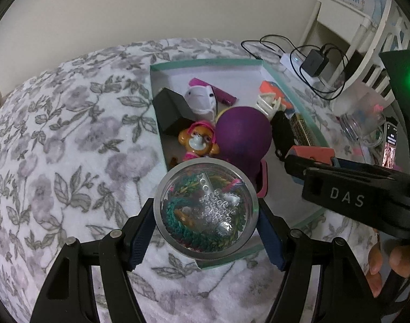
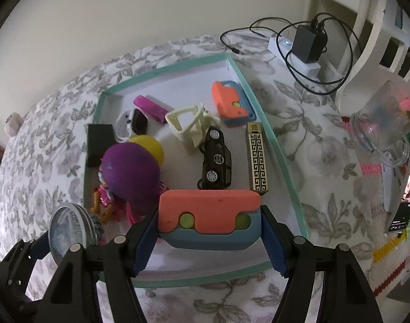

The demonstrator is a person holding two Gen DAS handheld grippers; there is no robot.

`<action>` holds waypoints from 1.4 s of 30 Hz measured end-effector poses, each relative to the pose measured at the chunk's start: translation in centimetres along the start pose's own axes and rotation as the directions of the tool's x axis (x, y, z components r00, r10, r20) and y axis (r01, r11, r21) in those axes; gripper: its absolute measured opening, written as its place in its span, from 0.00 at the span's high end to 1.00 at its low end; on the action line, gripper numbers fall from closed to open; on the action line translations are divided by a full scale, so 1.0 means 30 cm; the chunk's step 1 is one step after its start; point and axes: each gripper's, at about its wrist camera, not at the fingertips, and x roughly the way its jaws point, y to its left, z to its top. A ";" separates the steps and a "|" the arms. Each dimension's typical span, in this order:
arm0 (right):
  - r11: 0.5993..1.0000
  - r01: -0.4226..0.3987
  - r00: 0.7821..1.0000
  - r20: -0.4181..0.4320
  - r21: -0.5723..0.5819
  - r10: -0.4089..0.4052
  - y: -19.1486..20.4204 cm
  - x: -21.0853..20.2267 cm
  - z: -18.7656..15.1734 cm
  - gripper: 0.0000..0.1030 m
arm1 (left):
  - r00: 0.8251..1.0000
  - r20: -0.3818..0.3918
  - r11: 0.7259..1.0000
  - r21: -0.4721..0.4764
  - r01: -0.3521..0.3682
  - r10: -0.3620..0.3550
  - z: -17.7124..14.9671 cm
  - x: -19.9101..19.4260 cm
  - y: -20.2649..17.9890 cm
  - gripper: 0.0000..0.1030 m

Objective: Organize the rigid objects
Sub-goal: 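Carry the tin and orange-and-blue block over the tray with both tools, then open both tools to release the tin and block in the tray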

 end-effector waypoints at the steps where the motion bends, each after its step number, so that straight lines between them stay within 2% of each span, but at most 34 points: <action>1: 1.000 0.002 1.000 -0.007 -0.003 -0.003 0.001 0.007 -0.003 0.29 | 1.000 -0.005 1.000 0.007 -0.001 0.001 -0.002 0.007 -0.005 0.29; 9: 1.000 0.013 0.999 -0.046 -0.022 -0.014 0.006 0.054 -0.017 0.29 | 1.000 -0.020 0.997 0.077 -0.015 0.017 -0.016 0.033 -0.039 0.29; 17: 1.000 0.008 0.998 -0.062 -0.022 -0.010 0.010 0.068 -0.024 0.28 | 1.000 -0.018 0.997 0.081 0.008 -0.006 -0.023 0.027 -0.039 0.28; 20: 1.000 0.010 0.997 -0.072 -0.025 -0.011 0.013 0.080 -0.028 0.28 | 1.000 -0.005 0.996 0.089 0.007 -0.006 -0.024 0.019 -0.044 0.21; 23: 1.000 0.008 0.997 -0.073 -0.027 -0.010 0.013 0.084 -0.031 0.24 | 1.000 0.011 0.996 0.093 0.003 -0.004 -0.022 0.007 -0.044 0.21; 25: 1.000 0.007 0.998 -0.068 -0.027 -0.008 0.014 0.080 -0.030 0.17 | 1.000 0.013 0.996 0.093 0.000 -0.001 -0.024 0.001 -0.041 0.21; 31: 1.000 0.001 0.999 -0.040 -0.013 -0.002 0.010 0.049 -0.025 0.17 | 1.000 0.010 0.997 0.071 -0.013 0.012 -0.037 -0.021 -0.009 0.20; 35: 1.000 0.001 1.000 -0.018 -0.011 -0.001 0.017 0.021 -0.025 0.17 | 0.999 0.012 0.997 0.061 -0.048 0.047 -0.042 -0.048 0.020 0.12; 42: 0.999 -0.002 1.000 0.012 -0.041 0.002 0.050 -0.029 -0.050 0.17 | 0.991 0.005 0.989 -0.066 -0.131 0.131 -0.052 -0.104 0.137 0.10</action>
